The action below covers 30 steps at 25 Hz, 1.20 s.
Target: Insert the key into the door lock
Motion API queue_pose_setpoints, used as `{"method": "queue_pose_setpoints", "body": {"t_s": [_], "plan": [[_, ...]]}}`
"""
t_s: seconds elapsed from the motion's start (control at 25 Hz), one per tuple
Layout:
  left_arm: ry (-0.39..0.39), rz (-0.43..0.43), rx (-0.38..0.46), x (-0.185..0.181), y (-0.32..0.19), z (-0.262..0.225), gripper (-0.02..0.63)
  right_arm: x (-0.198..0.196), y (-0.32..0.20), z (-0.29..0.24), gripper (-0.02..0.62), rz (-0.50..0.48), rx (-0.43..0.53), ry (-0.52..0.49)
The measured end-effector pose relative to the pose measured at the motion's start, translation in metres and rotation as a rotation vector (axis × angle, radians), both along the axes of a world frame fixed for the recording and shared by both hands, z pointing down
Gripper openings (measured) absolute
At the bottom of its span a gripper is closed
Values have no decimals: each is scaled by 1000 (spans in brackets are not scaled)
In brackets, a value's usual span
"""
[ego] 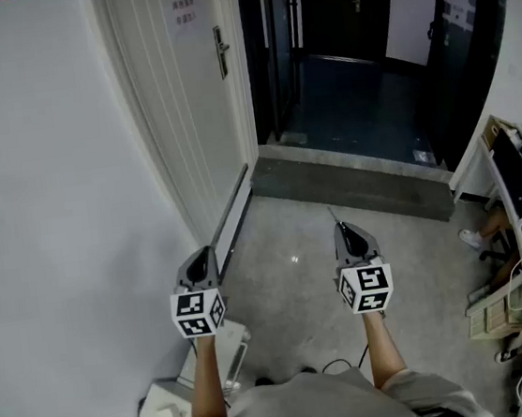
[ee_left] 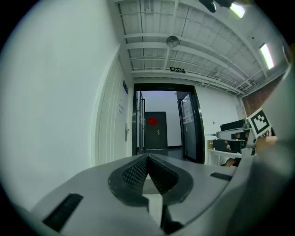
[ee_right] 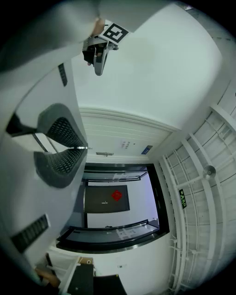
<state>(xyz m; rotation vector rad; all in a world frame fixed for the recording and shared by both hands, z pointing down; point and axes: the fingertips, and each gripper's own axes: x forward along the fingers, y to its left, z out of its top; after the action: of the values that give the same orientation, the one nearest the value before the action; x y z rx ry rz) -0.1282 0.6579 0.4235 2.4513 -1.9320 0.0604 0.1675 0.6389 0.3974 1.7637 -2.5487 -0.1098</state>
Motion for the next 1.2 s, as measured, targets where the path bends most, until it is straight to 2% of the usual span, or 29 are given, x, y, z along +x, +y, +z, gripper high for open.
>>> {"method": "queue_pose_setpoints", "body": {"t_s": [0.48, 1.0, 1.2], "plan": [[-8, -13, -6, 22, 1, 0, 17, 21, -4, 6, 29, -14, -10, -11], [16, -48, -18, 72, -3, 13, 17, 55, -23, 21, 29, -75, -38, 12], [9, -32, -34, 92, -18, 20, 17, 68, -35, 27, 29, -76, -46, 12]]}}
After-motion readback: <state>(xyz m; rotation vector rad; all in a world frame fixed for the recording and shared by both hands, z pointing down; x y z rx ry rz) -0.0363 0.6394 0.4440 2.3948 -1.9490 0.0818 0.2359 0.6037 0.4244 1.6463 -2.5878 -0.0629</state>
